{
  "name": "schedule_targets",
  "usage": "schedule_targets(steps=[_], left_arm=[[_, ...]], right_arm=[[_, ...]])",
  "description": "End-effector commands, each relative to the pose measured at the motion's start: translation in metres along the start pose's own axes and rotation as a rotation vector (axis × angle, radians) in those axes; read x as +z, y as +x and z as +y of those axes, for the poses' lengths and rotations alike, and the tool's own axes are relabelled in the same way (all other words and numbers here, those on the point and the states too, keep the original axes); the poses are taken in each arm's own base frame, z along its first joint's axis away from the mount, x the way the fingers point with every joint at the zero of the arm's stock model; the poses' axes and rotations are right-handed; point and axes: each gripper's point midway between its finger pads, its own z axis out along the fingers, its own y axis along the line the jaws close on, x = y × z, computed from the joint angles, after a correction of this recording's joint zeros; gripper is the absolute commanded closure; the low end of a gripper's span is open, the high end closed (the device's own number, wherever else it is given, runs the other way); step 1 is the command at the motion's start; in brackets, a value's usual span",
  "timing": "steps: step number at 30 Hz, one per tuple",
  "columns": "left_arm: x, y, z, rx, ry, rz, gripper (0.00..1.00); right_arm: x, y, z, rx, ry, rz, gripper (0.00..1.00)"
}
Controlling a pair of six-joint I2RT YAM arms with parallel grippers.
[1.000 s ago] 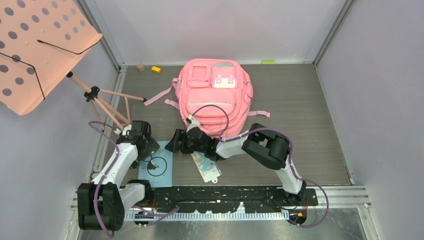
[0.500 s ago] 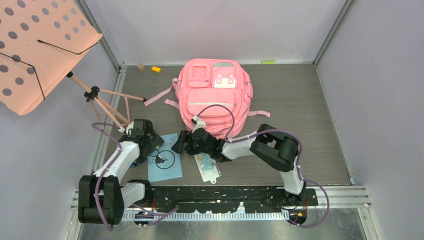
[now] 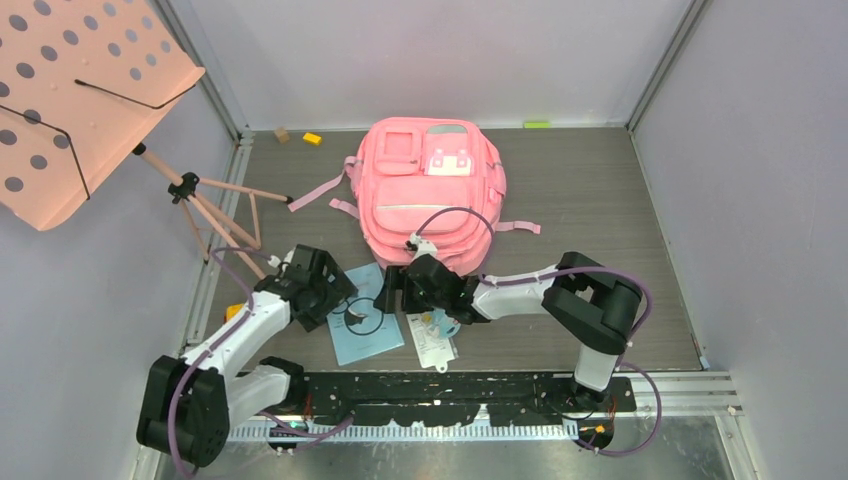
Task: Pack the student bag
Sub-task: Pick up the stationery from the center of the board.
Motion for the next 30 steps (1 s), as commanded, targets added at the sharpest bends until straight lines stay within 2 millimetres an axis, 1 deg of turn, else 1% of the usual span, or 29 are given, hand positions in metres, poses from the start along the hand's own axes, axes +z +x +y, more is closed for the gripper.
schedule_targets(steps=[1, 2, 5, 7, 9, 10, 11, 12, 13, 14, 16, 19, 22, 25, 27, 30], left_arm=[[-0.01, 0.018, 0.032, 0.019, -0.094, 0.042, 0.0], [-0.013, 0.018, 0.039, 0.024, -0.116, 0.029, 0.0], [-0.019, 0.02, 0.052, 0.011, -0.135, 0.006, 0.0], [-0.017, 0.025, 0.05, -0.015, -0.093, 0.006, 0.0], [-0.013, 0.035, 0.044, -0.042, -0.035, 0.041, 0.0], [-0.01, 0.042, 0.041, -0.05, -0.009, 0.072, 0.0], [-0.007, 0.052, 0.039, -0.052, 0.009, 0.119, 0.0], [-0.006, 0.06, 0.036, -0.054, 0.03, 0.165, 0.0], [-0.005, 0.067, 0.034, -0.053, 0.04, 0.2, 0.0], [-0.005, 0.072, 0.03, -0.049, 0.06, 0.234, 0.0], [-0.008, 0.084, 0.021, -0.035, 0.107, 0.296, 0.0], [-0.018, 0.088, -0.001, -0.023, 0.208, 0.33, 0.0], [-0.037, 0.077, -0.026, -0.015, 0.31, 0.295, 0.0], [-0.061, 0.062, -0.052, -0.02, 0.422, 0.243, 0.0], [-0.078, 0.056, -0.07, -0.016, 0.504, 0.233, 0.01], [-0.093, 0.056, -0.088, 0.003, 0.589, 0.265, 0.05]], right_arm=[[-0.017, 0.039, -0.058, -0.027, 0.185, 0.15, 0.17], [-0.016, 0.038, -0.056, -0.027, 0.181, 0.151, 0.17], [-0.013, 0.038, -0.052, -0.027, 0.178, 0.162, 0.17], [-0.011, 0.039, -0.048, -0.041, 0.172, 0.172, 0.17], [-0.009, 0.043, -0.043, -0.068, 0.165, 0.187, 0.17], [-0.009, 0.052, -0.036, -0.083, 0.138, 0.219, 0.17], [-0.006, 0.055, -0.032, -0.089, 0.128, 0.23, 0.18], [-0.005, 0.062, -0.029, -0.099, 0.12, 0.25, 0.18], [-0.004, 0.063, -0.024, -0.103, 0.115, 0.252, 0.19], [-0.003, 0.068, -0.024, -0.113, 0.123, 0.261, 0.19], [-0.003, 0.07, -0.022, -0.116, 0.128, 0.274, 0.2], [-0.003, 0.071, -0.018, -0.105, 0.109, 0.281, 0.2], [-0.004, 0.072, -0.015, -0.093, 0.1, 0.285, 0.2], [-0.006, 0.069, -0.017, -0.084, 0.105, 0.274, 0.2], [-0.009, 0.066, -0.013, -0.082, 0.083, 0.262, 0.2], [-0.012, 0.063, -0.006, -0.08, 0.028, 0.245, 0.2]])
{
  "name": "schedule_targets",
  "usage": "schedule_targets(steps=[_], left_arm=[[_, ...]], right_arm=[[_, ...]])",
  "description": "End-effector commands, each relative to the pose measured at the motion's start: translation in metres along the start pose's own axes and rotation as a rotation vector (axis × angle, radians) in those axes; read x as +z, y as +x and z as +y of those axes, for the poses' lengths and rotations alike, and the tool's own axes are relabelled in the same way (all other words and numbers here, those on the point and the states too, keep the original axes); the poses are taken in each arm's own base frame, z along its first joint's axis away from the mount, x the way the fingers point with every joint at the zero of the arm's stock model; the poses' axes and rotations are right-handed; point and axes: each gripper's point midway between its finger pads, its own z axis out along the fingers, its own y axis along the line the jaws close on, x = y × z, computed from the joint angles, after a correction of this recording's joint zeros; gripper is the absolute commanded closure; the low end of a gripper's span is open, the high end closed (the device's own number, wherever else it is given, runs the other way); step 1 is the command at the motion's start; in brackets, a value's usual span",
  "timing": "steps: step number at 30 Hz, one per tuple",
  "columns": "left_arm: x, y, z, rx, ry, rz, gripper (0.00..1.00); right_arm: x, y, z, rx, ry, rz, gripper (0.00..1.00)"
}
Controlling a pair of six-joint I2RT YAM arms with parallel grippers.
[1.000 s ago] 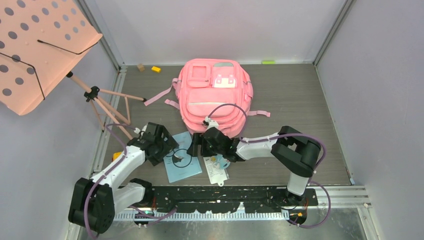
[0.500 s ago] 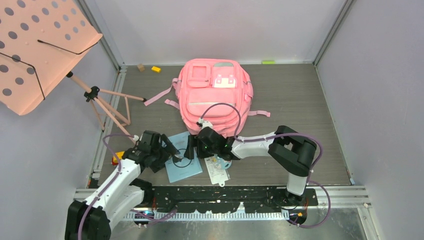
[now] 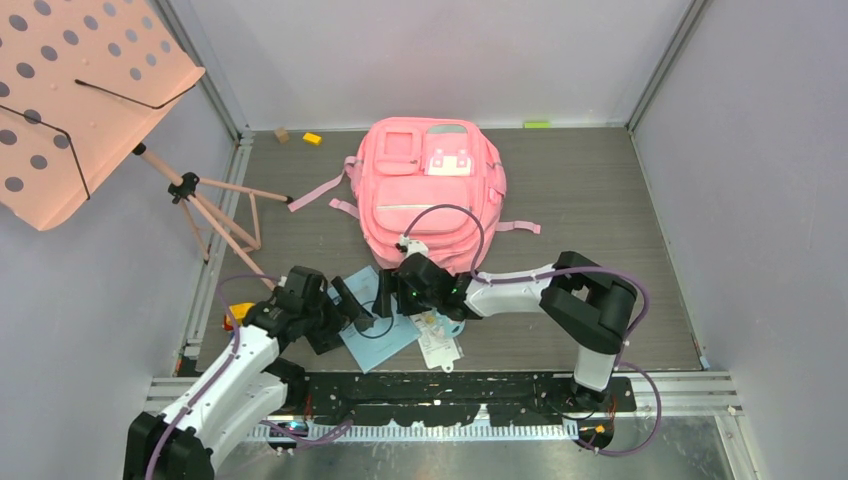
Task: Pack the student bag
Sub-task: Pick up the stationery from the center of the board.
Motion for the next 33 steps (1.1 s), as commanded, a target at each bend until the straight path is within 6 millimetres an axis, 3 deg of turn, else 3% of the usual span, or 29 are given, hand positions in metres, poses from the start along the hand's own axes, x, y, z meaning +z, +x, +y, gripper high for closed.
schedule_targets(steps=[1, 8, 14, 27, 33], left_arm=[[-0.04, 0.002, -0.099, 0.038, 0.392, 0.074, 0.07], [-0.049, -0.003, -0.111, 0.084, 0.448, 0.007, 0.37], [-0.053, -0.012, -0.12, 0.111, 0.499, -0.064, 0.58], [-0.052, -0.035, -0.129, 0.113, 0.541, -0.203, 0.9], [-0.053, -0.042, -0.132, 0.11, 0.551, -0.238, 0.93]], right_arm=[[-0.007, 0.048, -0.013, 0.014, -0.016, 0.156, 0.2], [-0.004, 0.047, -0.028, 0.09, -0.061, 0.143, 0.2], [-0.003, 0.049, -0.035, 0.09, -0.066, 0.15, 0.2], [-0.022, 0.025, -0.034, 0.028, -0.034, 0.078, 0.2], [-0.041, 0.002, -0.033, -0.111, 0.003, 0.02, 0.15]])
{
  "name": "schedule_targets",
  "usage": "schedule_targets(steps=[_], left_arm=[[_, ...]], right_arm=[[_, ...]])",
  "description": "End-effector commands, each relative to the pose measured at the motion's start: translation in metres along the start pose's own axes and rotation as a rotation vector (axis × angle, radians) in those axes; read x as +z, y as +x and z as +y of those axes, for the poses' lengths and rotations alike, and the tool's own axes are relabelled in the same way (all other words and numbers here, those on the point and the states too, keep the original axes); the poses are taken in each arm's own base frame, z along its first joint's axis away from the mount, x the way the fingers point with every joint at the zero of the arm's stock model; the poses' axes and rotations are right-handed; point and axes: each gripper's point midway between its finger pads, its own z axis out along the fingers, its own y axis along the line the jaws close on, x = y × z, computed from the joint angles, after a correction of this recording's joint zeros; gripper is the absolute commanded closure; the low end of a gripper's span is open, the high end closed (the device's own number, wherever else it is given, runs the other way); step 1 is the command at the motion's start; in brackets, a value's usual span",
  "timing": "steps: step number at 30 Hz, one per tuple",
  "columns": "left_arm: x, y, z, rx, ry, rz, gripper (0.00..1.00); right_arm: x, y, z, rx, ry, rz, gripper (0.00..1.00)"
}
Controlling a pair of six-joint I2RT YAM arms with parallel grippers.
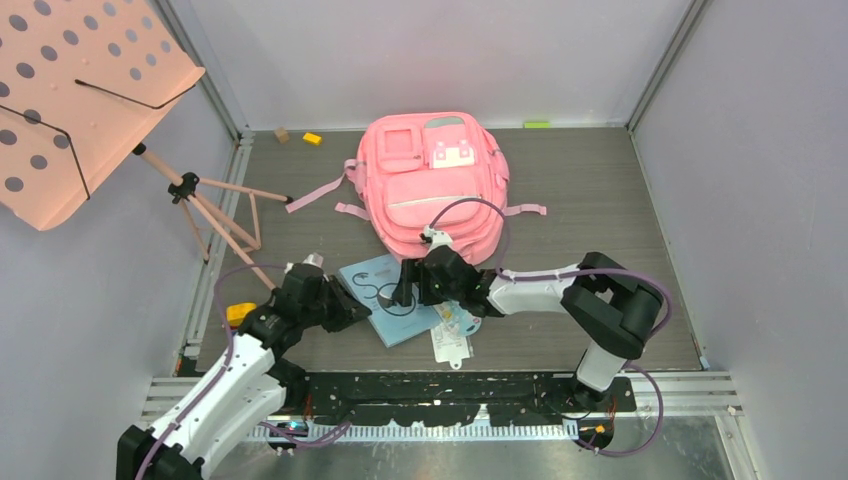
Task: Pack the student bag
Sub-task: Pick up the stationery from the center of the board.
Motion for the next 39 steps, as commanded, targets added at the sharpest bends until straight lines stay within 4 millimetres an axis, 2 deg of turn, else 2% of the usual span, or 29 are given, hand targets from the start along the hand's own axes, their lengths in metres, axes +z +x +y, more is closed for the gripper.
schedule_targets(steps=[1, 7, 10, 14, 18, 23, 28, 32, 33, 36, 38, 39], left_arm=[[-0.014, -0.045, -0.086, 0.04, 0.331, -0.184, 0.93], [-0.009, -0.047, -0.092, 0.045, 0.351, -0.178, 0.94], [-0.008, -0.048, -0.093, 0.046, 0.354, -0.179, 0.94], [-0.006, -0.047, -0.095, 0.049, 0.36, -0.169, 0.94], [-0.005, -0.047, -0.096, 0.052, 0.364, -0.167, 0.94], [-0.006, -0.048, -0.098, 0.055, 0.369, -0.17, 0.94], [-0.004, -0.047, -0.097, 0.059, 0.363, -0.165, 0.94], [-0.002, -0.048, -0.098, 0.061, 0.365, -0.163, 0.94], [-0.002, -0.048, -0.099, 0.063, 0.368, -0.163, 0.94], [-0.001, -0.049, -0.1, 0.065, 0.371, -0.167, 0.94], [0.0, -0.05, -0.102, 0.069, 0.374, -0.167, 0.94], [0.0, -0.05, -0.102, 0.072, 0.374, -0.167, 0.94]], right_arm=[[-0.025, 0.024, 0.011, -0.126, -0.024, 0.124, 0.14], [-0.04, -0.003, 0.01, -0.223, 0.009, 0.024, 0.05], [-0.052, -0.02, 0.016, -0.245, 0.017, -0.024, 0.03], [-0.07, -0.032, 0.019, -0.288, 0.052, -0.058, 0.03], [-0.086, -0.04, 0.032, -0.371, 0.087, -0.092, 0.03], [-0.102, -0.045, 0.063, -0.444, 0.074, -0.161, 0.03], [-0.104, -0.043, 0.078, -0.495, 0.084, -0.179, 0.04], [-0.095, -0.038, 0.071, -0.539, 0.169, -0.162, 0.06], [-0.09, -0.033, 0.064, -0.559, 0.203, -0.139, 0.07], [-0.083, -0.033, 0.059, -0.613, 0.298, -0.146, 0.09], [-0.078, -0.033, 0.057, -0.652, 0.346, -0.144, 0.13], [-0.078, -0.031, 0.053, -0.674, 0.371, -0.134, 0.19]])
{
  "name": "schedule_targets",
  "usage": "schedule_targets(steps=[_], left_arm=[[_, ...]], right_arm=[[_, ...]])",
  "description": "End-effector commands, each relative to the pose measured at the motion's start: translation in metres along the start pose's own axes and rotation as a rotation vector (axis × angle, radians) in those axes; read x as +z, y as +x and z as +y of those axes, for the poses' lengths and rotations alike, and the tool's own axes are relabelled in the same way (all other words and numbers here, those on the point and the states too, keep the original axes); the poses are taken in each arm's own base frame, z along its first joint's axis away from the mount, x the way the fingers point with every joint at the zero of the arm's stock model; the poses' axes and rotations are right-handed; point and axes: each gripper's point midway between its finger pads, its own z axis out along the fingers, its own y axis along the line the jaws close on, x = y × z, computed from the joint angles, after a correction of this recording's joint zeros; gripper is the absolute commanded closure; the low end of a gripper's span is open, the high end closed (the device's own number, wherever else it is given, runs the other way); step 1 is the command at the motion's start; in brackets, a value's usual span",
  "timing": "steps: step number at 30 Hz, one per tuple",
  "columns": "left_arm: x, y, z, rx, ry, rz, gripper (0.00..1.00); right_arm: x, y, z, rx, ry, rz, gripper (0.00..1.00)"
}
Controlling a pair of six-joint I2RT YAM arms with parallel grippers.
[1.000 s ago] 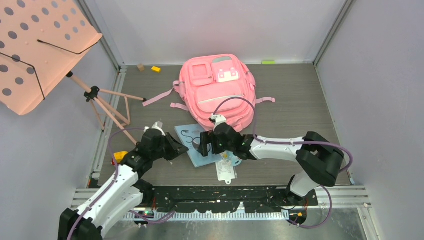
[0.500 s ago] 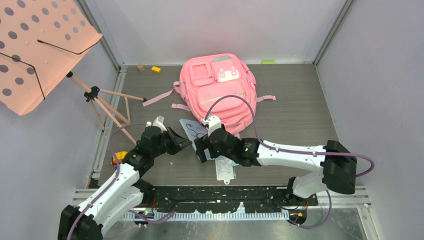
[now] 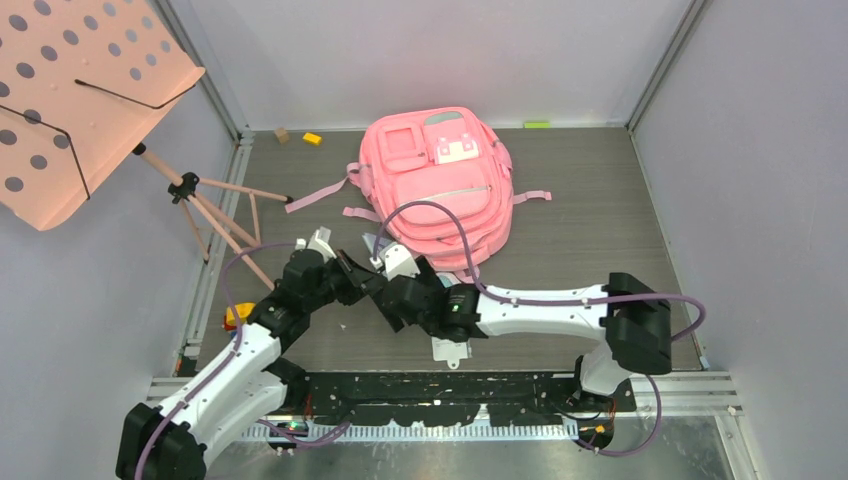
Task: Pack the student bag
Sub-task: Pick up the stationery from the center of the board, then place the stationery in the student bag.
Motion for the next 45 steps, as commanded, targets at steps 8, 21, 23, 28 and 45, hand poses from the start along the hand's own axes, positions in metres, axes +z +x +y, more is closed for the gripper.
schedule_targets(steps=[8, 21, 23, 28, 45], left_arm=[[-0.016, -0.044, -0.043, 0.176, 0.027, -0.148, 0.57], [-0.067, -0.109, -0.09, 0.584, -0.101, -0.329, 0.14], [-0.051, -0.109, -0.096, 0.628, -0.092, -0.286, 0.13], [-0.006, -0.097, -0.112, 0.807, -0.078, -0.17, 0.11], [0.162, -0.054, -0.151, 1.453, -0.122, -0.081, 0.05]], right_arm=[[-0.001, -0.026, -0.009, -0.125, 0.183, -0.036, 0.97], [-0.06, -0.117, -0.032, 0.143, 0.017, -0.22, 0.99], [-0.064, -0.13, -0.06, 0.206, 0.021, -0.213, 1.0], [-0.081, -0.156, -0.154, 0.328, 0.119, -0.274, 1.0], [-0.146, -0.101, -0.351, 0.778, 0.402, -0.371, 1.0]])
